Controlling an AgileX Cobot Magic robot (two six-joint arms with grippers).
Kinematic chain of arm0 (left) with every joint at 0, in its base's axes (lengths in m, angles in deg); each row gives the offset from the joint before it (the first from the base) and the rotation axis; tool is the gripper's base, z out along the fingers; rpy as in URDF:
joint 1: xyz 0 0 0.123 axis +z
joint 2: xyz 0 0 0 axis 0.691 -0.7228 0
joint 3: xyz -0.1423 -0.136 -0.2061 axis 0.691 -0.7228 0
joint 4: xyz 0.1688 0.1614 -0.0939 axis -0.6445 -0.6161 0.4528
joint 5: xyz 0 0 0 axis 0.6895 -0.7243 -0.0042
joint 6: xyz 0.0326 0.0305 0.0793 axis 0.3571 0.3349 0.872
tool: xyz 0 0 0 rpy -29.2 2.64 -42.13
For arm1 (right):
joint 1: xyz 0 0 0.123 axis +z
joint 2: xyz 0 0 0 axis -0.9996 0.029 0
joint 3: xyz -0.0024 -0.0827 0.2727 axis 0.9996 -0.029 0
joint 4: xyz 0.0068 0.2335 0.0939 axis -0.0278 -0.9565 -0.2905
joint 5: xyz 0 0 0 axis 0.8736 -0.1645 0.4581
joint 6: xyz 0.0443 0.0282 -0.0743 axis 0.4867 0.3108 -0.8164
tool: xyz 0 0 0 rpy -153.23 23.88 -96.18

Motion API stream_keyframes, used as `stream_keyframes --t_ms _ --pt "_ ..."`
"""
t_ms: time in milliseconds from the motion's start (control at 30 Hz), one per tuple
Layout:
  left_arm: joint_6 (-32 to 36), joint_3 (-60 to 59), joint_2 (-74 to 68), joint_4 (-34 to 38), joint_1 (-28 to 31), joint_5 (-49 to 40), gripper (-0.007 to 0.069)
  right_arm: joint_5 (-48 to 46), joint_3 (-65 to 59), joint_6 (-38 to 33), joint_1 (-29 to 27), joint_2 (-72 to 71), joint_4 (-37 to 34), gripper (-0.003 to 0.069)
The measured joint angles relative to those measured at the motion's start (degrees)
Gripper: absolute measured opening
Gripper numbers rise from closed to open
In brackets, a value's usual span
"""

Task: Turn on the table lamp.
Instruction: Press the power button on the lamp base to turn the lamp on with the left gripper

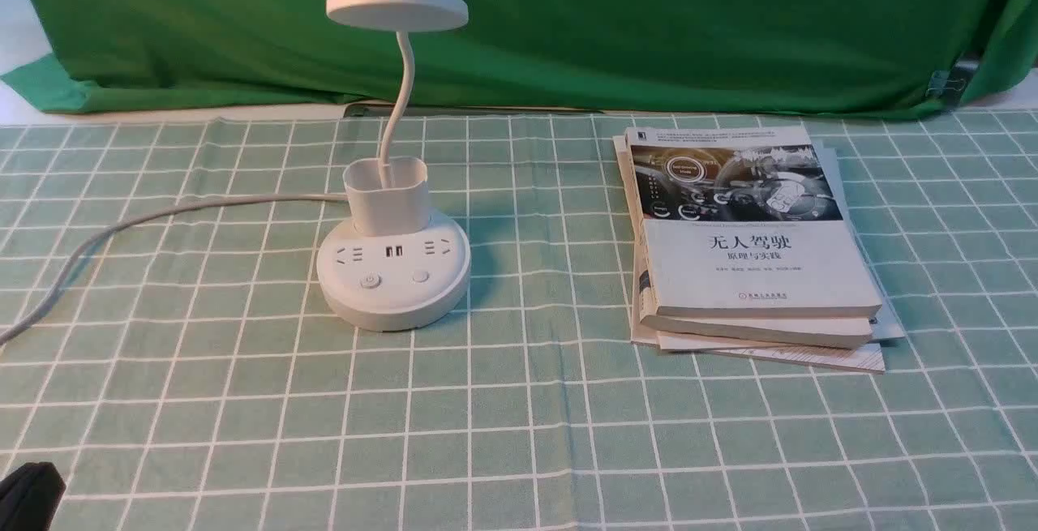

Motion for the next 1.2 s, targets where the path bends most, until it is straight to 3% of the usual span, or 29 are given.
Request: stream_keyframes --t_ms 967,1100,1200 --pt "0.2 0.0 0.0 -0.6 0.0 0.2 0.0021 0.1 0.0 0.0 0.0 0.0 0.0 0.024" --pt "0.2 0.0 0.0 -0.2 0.0 4.1 0.0021 0.0 0.0 0.0 0.0 0.0 0.0 0.024" --pt "0.4 0.0 0.0 -0.1 0.0 12.1 0.0021 0.0 0.0 0.0 0.0 0.0 0.0 0.024"
